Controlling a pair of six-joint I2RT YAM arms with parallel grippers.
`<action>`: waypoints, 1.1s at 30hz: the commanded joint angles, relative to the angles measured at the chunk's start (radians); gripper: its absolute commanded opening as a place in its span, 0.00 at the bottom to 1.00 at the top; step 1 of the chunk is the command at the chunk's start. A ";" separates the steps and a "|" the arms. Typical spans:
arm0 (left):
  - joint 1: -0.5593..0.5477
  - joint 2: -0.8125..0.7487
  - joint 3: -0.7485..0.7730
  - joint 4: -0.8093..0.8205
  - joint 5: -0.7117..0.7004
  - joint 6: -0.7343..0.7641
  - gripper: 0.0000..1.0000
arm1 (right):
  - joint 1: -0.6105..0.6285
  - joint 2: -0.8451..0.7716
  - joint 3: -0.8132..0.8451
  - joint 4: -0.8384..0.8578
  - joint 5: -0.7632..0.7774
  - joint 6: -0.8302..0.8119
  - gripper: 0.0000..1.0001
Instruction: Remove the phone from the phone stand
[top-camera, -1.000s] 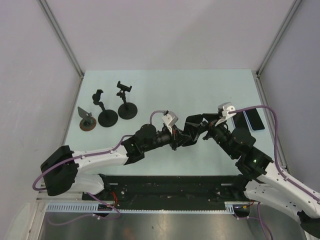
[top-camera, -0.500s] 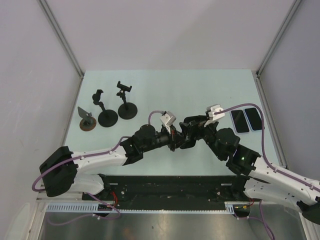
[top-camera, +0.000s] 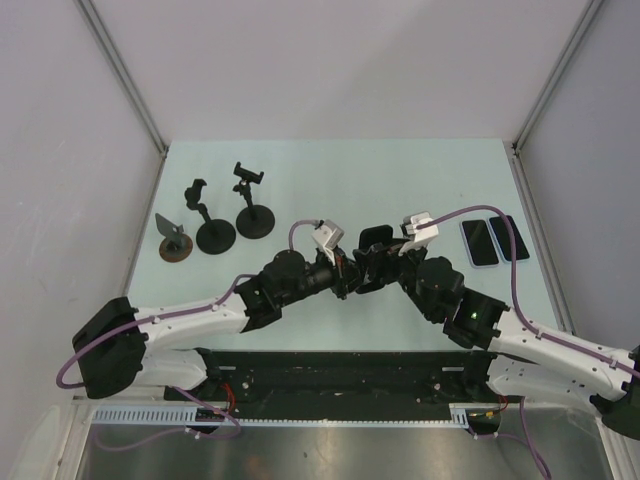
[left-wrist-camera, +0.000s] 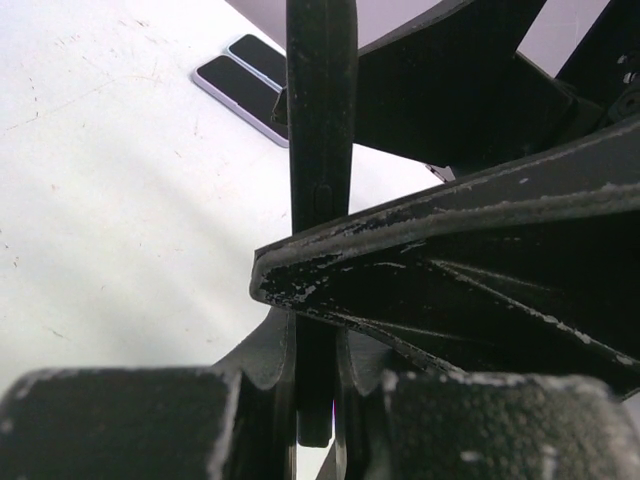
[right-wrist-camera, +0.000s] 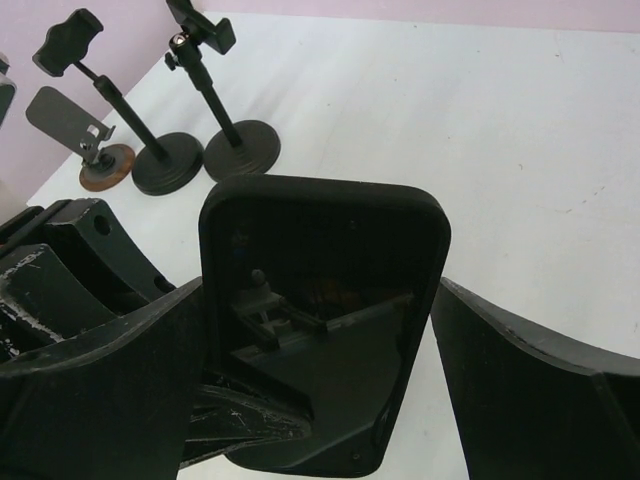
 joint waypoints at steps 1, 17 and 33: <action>0.007 -0.053 0.007 0.129 -0.020 -0.027 0.00 | 0.004 0.002 0.000 0.008 0.000 0.019 0.89; 0.019 -0.052 -0.026 0.123 -0.010 -0.020 0.55 | -0.052 -0.018 0.046 -0.038 -0.050 -0.027 0.00; 0.334 -0.234 0.055 -0.431 0.115 0.011 1.00 | -0.574 0.188 0.173 -0.331 -0.335 -0.020 0.00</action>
